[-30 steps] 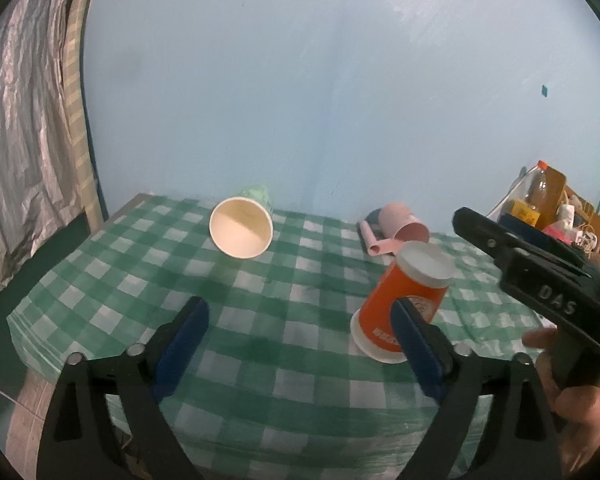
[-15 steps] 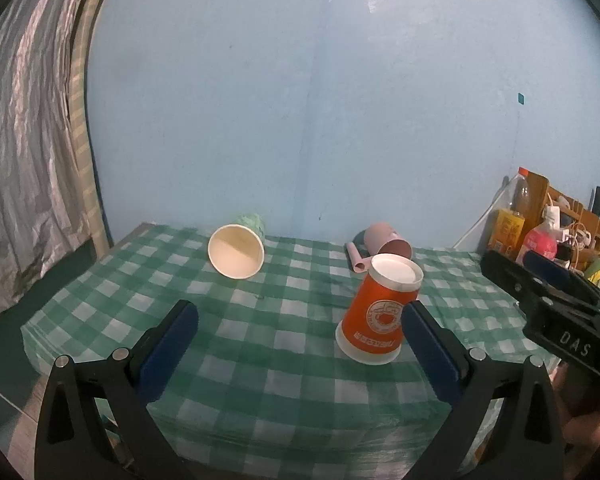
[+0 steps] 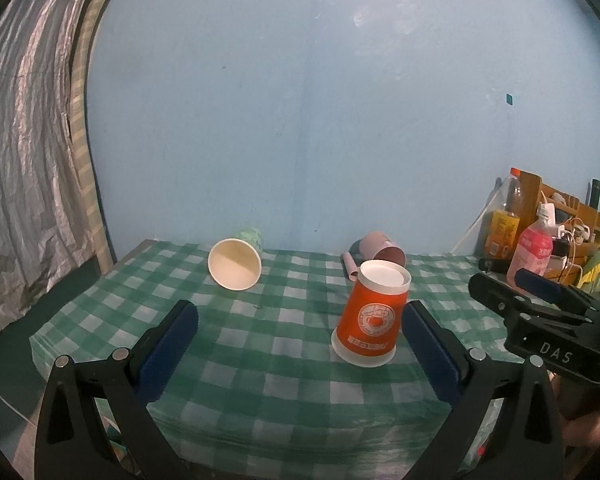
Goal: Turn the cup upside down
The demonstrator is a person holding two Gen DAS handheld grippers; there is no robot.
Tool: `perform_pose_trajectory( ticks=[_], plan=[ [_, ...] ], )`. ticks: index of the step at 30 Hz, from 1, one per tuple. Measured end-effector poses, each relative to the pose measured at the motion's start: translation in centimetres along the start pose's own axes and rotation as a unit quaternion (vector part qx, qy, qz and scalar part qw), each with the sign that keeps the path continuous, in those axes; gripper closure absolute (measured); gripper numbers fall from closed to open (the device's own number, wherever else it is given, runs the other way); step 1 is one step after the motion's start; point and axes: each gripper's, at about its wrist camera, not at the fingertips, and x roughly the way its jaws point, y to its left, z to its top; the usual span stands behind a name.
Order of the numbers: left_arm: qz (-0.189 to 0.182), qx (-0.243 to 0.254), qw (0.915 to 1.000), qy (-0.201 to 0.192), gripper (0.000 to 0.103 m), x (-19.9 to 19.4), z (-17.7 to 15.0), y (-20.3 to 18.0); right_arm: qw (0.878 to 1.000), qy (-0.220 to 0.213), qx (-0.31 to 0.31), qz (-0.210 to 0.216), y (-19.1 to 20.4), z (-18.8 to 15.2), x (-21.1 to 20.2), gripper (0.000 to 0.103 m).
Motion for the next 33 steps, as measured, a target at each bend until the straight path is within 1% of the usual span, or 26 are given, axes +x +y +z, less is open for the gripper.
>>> perform_pose_trajectory(
  ticks=[7,11,12,16,20,28,31,33],
  plan=[
    [-0.001,0.002,1.0000,-0.001,0.000,-0.17,-0.06,-0.23,1.000,0.003,0.003,0.002,-0.11,-0.05,0.08,0.018],
    [0.030,0.014,0.9994,0.003,0.000,0.01,-0.10,-0.51,1.000,0.007,0.004,0.001,-0.21,-0.08,0.11,0.018],
    [0.032,0.015,0.9994,0.005,0.000,0.08,-0.10,-0.51,1.000,0.009,0.004,0.001,-0.25,-0.10,0.15,0.018],
    [0.023,0.003,0.9996,0.013,0.000,0.30,-0.06,-0.16,1.000,0.012,0.005,0.002,-0.28,-0.10,0.29,0.018],
    [0.032,0.005,0.9994,0.016,0.000,0.34,-0.09,-0.24,1.000,0.014,0.005,0.003,-0.33,-0.14,0.31,0.018],
    [0.036,0.007,0.9992,0.017,0.000,0.39,-0.12,-0.32,1.000,0.018,0.005,0.005,-0.30,-0.16,0.52,0.018],
    [0.022,0.001,0.9995,0.025,0.000,0.56,-0.04,-0.10,1.000,0.020,0.005,0.007,-0.21,-0.19,0.59,0.018],
    [0.021,0.002,0.9994,0.026,0.000,0.57,-0.03,-0.06,1.000,0.021,0.003,0.007,-0.12,-0.24,0.64,0.018]
  ],
)
